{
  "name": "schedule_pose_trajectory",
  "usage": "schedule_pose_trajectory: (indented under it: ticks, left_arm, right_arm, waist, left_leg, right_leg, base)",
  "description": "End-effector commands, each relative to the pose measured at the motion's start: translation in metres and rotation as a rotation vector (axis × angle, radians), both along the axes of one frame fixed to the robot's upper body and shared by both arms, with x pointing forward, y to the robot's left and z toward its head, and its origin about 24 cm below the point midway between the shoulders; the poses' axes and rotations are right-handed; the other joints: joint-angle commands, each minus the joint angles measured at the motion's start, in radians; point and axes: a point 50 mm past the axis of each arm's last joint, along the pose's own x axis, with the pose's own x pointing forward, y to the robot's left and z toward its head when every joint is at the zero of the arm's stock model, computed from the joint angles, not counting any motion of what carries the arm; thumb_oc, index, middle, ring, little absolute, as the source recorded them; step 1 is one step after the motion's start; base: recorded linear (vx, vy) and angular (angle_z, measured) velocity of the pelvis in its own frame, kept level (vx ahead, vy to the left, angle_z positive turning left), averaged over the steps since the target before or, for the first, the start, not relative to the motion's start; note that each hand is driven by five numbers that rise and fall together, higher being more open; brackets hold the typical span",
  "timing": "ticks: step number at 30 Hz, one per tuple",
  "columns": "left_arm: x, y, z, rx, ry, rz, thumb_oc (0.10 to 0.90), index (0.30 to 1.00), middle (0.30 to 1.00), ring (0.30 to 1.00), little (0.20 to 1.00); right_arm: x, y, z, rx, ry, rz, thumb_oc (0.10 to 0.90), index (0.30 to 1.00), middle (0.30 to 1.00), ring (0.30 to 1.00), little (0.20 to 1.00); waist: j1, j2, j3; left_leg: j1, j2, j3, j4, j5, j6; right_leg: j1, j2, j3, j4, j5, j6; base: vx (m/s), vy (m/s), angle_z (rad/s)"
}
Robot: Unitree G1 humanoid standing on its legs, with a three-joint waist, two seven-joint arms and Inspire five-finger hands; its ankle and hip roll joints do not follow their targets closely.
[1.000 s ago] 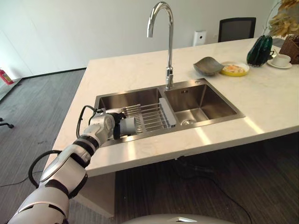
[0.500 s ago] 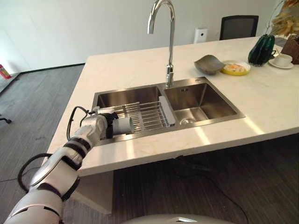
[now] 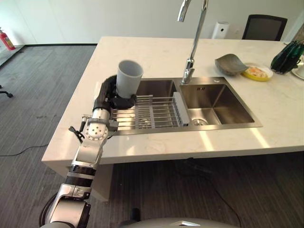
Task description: Place the dishes in the dishwasher.
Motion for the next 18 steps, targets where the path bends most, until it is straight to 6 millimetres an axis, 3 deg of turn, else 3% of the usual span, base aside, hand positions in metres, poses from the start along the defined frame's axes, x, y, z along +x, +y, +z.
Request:
schedule_pose_trajectory:
  ticks: [1, 7, 9, 12, 13, 14, 18]
  left_arm:
    - [-0.007, -0.013, 0.073, -0.223, -0.365, -0.031, 0.400, 0.300, 0.300, 0.300, 0.300]
    - [-0.053, 0.046, 0.052, 0.042, -0.411, 0.325, 0.400, 0.300, 0.300, 0.300, 0.300]
    - [-0.067, 0.057, 0.039, 0.047, -0.377, 0.392, 0.400, 0.300, 0.300, 0.300, 0.300]
    - [-0.086, 0.080, 0.020, 0.097, -0.315, 0.516, 0.400, 0.300, 0.300, 0.300, 0.300]
    - [-0.104, 0.093, 0.017, 0.156, -0.307, 0.588, 0.400, 0.300, 0.300, 0.300, 0.300]
    - [-0.104, 0.093, 0.017, 0.156, -0.306, 0.589, 0.400, 0.300, 0.300, 0.300, 0.300]
    - [-0.115, 0.097, 0.014, 0.151, -0.292, 0.573, 0.400, 0.300, 0.300, 0.300, 0.300]
  right_arm:
    - [0.035, 0.014, 0.001, 0.027, -0.122, -0.069, 0.800, 0.900, 0.900, 0.900, 0.900]
    - [0.025, 0.025, -0.003, 0.030, -0.110, -0.102, 0.800, 0.900, 0.900, 0.900, 0.900]
    - [0.025, 0.026, -0.003, 0.021, -0.112, -0.075, 0.800, 0.900, 0.900, 0.900, 0.900]
    - [0.040, 0.026, 0.000, 0.003, -0.167, -0.004, 0.800, 0.900, 0.900, 0.900, 0.900]
    - [0.056, 0.022, 0.005, -0.012, -0.222, 0.040, 0.800, 0.900, 0.900, 0.900, 0.900]
    - [0.056, 0.022, 0.005, -0.013, -0.221, 0.041, 0.800, 0.900, 0.900, 0.900, 0.900]
    - [0.087, 0.009, 0.016, -0.058, -0.311, 0.099, 0.800, 0.900, 0.900, 0.900, 0.900]
  waist:
    - [0.045, 0.032, -0.023]
    - [0.088, 0.025, -0.018]
    - [0.109, 0.022, -0.017]
    - [0.158, 0.014, -0.013]
    - [0.208, 0.005, -0.004]
    - [0.206, 0.005, -0.004]
    - [0.317, -0.004, 0.043]
  left_leg:
    - [0.101, -0.042, -0.018, 0.014, -0.161, -0.025]
    - [0.084, -0.045, -0.040, 0.014, -0.157, -0.026]
    - [0.075, -0.048, -0.051, 0.014, -0.155, -0.023]
    - [0.069, -0.050, -0.070, 0.014, -0.152, -0.019]
    - [0.062, -0.049, -0.093, 0.016, -0.143, -0.019]
    - [0.062, -0.049, -0.094, 0.016, -0.143, -0.019]
    - [-0.049, -0.087, -0.163, 0.102, -0.141, -0.037]
  right_leg:
    - [-0.063, -0.021, -0.067, 0.015, -0.006, 0.053]
    - [-0.069, -0.030, -0.096, 0.015, -0.009, 0.054]
    - [-0.075, -0.032, -0.106, 0.015, -0.007, 0.054]
    - [-0.074, -0.033, -0.117, 0.015, -0.007, 0.055]
    - [-0.072, -0.038, -0.137, 0.015, -0.010, 0.054]
    - [-0.071, -0.039, -0.138, 0.015, -0.010, 0.054]
    - [-0.082, -0.068, -0.254, 0.015, -0.018, 0.056]
  base:
    - [-0.01, 0.012, 0.12]
    - [0.00, 0.002, 0.04]
    - [-0.01, -0.015, 0.13]
    - [0.02, -0.018, 0.27]
    - [0.03, -0.018, 0.27]
    - [0.01, -0.033, 0.31]
    - [-0.06, -0.045, 0.68]
